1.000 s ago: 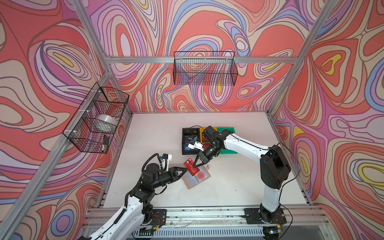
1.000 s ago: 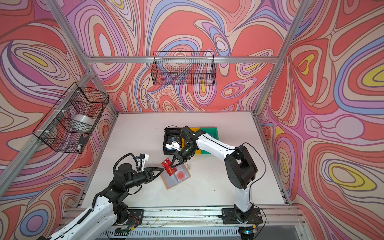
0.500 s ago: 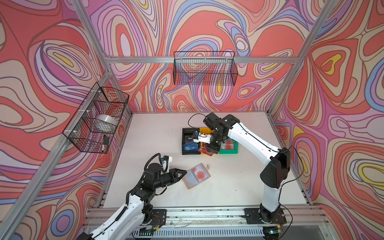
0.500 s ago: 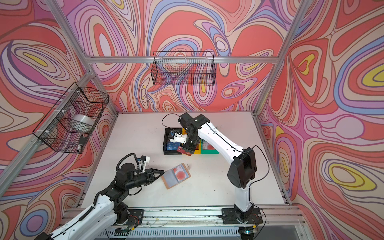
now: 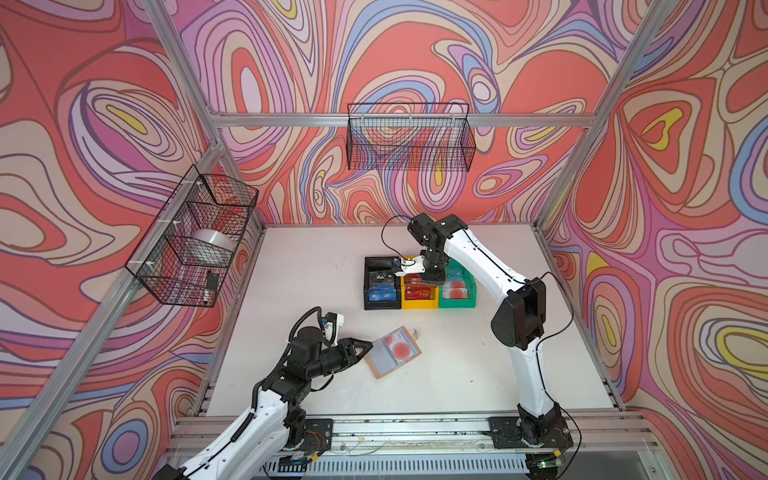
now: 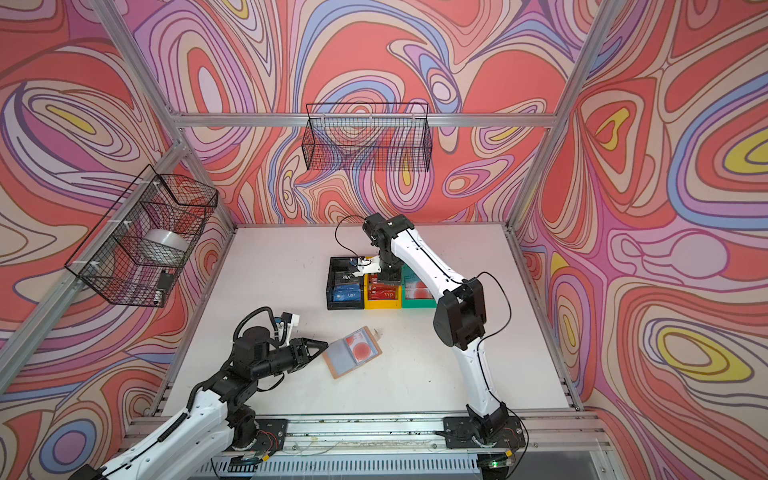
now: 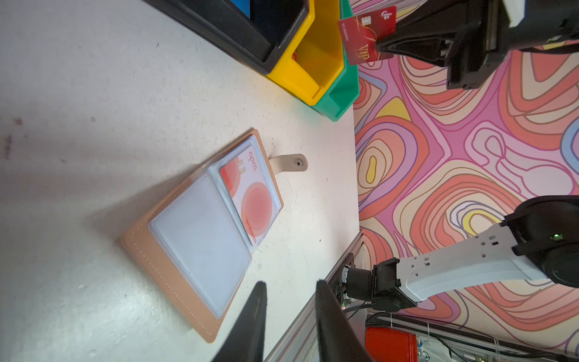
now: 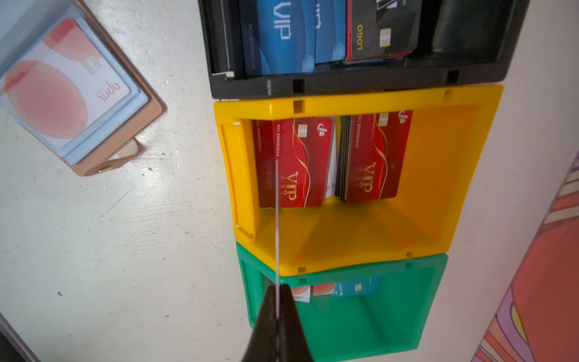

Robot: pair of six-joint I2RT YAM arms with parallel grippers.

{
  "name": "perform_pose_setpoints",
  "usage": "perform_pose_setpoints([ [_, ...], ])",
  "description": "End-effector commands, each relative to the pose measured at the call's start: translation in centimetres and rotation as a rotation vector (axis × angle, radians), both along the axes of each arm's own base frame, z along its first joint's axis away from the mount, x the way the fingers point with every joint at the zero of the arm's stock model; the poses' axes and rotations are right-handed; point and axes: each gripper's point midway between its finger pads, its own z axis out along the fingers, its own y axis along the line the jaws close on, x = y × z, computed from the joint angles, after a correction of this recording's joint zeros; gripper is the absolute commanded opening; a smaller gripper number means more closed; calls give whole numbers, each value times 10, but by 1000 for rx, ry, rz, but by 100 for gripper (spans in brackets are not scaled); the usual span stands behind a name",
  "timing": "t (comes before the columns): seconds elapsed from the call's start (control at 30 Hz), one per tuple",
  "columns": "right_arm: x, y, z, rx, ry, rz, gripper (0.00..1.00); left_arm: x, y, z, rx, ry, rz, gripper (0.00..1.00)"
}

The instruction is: Take the credit cards out of the card holder

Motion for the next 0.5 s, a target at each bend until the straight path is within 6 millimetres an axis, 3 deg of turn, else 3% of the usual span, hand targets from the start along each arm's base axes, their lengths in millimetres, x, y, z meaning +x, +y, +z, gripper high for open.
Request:
perform_pose_setpoints([
  [0.0, -1, 3, 5, 2, -1, 67, 0, 7, 1, 11, 3, -30, 15, 30],
  [0.47, 5, 11, -34, -12, 61, 106, 0, 10, -2, 4, 17, 2, 5, 30],
])
